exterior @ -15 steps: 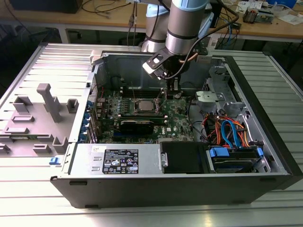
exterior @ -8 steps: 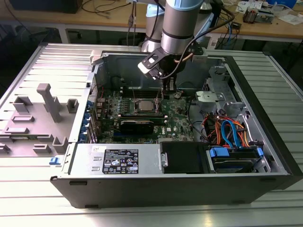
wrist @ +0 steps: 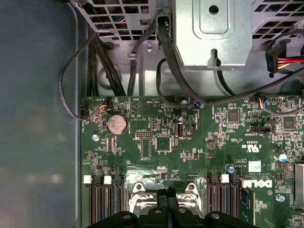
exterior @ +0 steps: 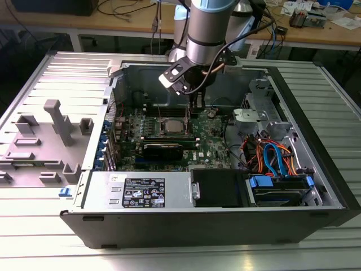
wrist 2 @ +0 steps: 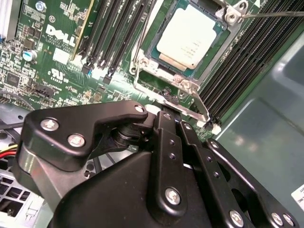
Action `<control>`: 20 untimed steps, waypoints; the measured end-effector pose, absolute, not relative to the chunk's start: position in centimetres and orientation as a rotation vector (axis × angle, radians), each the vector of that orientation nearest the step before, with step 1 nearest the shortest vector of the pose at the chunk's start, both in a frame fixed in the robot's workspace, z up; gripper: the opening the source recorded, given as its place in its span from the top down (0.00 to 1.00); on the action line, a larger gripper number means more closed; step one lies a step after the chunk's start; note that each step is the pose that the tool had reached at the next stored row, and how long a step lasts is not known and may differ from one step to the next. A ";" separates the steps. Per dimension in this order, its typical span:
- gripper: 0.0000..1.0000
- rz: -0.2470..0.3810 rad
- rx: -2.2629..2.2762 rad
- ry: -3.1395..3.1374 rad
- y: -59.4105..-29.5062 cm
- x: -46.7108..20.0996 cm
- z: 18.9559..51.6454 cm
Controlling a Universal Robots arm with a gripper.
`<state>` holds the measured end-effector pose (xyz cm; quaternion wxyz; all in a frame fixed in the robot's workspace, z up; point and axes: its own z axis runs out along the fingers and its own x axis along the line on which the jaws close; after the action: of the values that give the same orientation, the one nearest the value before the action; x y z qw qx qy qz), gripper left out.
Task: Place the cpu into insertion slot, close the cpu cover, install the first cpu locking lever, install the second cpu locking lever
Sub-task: 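Close the cpu cover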
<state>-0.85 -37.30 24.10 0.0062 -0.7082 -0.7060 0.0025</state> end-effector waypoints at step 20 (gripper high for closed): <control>0.89 0.008 -2.213 -2.212 -37.3 -1.5 24.0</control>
<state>-1.49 -37.31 24.05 0.0062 -0.7073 -0.7069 0.0026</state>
